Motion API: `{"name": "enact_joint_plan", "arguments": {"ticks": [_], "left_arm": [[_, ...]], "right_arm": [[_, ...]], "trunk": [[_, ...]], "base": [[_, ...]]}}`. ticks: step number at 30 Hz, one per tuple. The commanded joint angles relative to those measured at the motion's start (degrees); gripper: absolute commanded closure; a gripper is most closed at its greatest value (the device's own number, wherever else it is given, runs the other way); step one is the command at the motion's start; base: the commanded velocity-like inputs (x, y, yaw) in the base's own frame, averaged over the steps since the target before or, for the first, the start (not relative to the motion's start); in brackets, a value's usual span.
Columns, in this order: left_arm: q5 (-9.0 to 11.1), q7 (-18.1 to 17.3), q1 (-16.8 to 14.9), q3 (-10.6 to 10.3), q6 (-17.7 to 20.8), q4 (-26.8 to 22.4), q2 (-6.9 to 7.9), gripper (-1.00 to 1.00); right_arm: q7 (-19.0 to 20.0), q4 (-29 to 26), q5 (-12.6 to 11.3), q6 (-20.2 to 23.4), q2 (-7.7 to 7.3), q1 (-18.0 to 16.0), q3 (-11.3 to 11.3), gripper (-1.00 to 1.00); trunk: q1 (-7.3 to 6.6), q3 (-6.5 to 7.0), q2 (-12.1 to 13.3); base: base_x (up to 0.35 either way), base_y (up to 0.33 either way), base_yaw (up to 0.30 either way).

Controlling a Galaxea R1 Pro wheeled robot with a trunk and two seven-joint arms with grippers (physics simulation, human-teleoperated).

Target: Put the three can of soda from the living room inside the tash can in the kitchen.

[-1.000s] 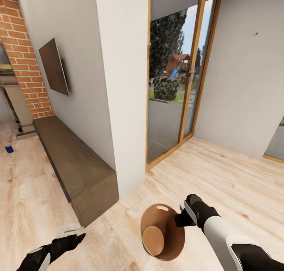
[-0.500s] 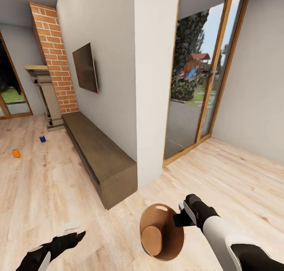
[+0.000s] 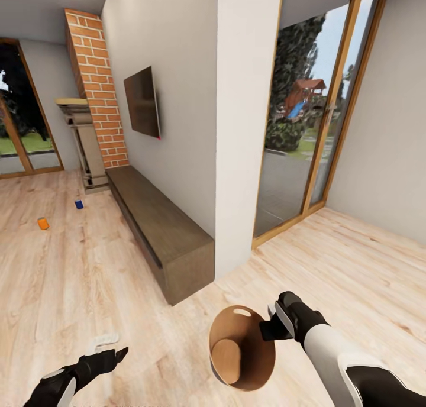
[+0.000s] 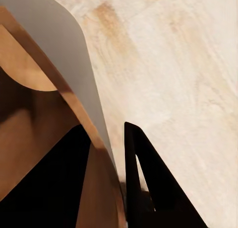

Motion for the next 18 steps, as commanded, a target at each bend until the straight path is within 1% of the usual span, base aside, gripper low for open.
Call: {"name": "enact_joint_plan", "arguments": {"ticks": [1, 10, 18], "left_arm": [[-0.01, 0.01, 0.00, -0.01, 0.11, 0.00, 0.00, -1.00], [-0.02, 0.01, 0.00, -0.01, 0.30, -0.96, -0.02, -1.00], [-0.02, 0.01, 0.00, 0.05, 0.38, -1.28, -0.02, -1.00]], "right_arm": [[-0.01, -0.02, -0.53, 0.02, 0.02, -0.02, -0.09, 1.00], [-0.03, 0.03, -0.51, 0.12, 0.42, -0.02, -0.09, 1.00], [-0.01, 0.07, -0.50, 0.14, 0.52, -0.02, -0.09, 1.00]], "trunk": [[0.00, -0.02, 0.00], [0.00, -0.48, 0.00], [0.00, -0.97, 0.00]], "base": [[-0.004, -0.239, 0.066], [-0.014, -0.290, 0.141], [-0.146, -0.279, 0.171]]}}
